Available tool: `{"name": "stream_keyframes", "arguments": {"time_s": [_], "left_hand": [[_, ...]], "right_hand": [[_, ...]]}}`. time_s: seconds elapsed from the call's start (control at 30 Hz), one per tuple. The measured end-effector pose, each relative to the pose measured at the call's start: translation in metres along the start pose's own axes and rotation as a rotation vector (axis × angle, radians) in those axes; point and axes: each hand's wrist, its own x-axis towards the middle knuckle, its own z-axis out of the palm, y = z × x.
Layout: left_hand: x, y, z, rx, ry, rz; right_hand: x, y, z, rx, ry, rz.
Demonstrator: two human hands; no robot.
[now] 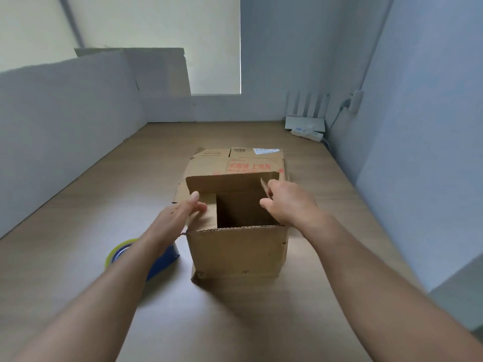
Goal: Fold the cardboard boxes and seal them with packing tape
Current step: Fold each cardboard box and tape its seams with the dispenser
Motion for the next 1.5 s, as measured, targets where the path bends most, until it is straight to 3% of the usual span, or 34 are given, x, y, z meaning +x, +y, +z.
{"name": "stream_keyframes", "arguments": {"time_s": [0.13,0.27,0.33,0.43,0.5,0.7,0.87,0.97,1.1,1.33,1.5], "left_hand": [[-0.005,-0.018,-0.018,-0.064,-0.242,0.056],[-0.004,-0.028,-0.013,0.148,-0.324,0.082],[-0.001,-0.038,-0.007,0.195,-0.235,0.111],[0.005,-0.049,0.002,0.226,-0.064,0.084],[0.011,-0.054,0.009,0.322,-0.037,0.084],[0.019,-0.072,0.017,0.236,-0.08,0.05],[0.026,-0.079,0.013,0.541,-0.106,0.241],[0.023,-0.083,0.014,0.651,-0.189,0.296],[0.014,-0.092,0.01,0.584,-0.239,0.265],[0.015,-0.094,-0.006,0.519,-0.286,0.23],[0.014,-0.094,-0.013,0.516,-0.292,0.252]], "right_hand": [[0.001,0.012,-0.003,0.455,-0.4,0.02],[-0.009,0.045,0.007,0.79,-0.563,-0.044],[-0.011,0.052,0.021,0.841,-0.51,-0.002],[-0.011,0.048,0.044,0.658,-0.249,0.062],[-0.011,0.046,0.052,0.568,-0.155,0.06],[-0.002,0.04,0.057,0.434,-0.101,0.02],[-0.007,0.046,0.064,0.366,-0.037,-0.081],[-0.033,0.053,0.088,0.474,0.018,-0.006],[-0.041,0.043,0.109,0.597,0.134,0.079],[-0.034,0.022,0.114,0.416,0.211,0.095],[-0.046,0.013,0.113,0.304,0.319,-0.021]]}}
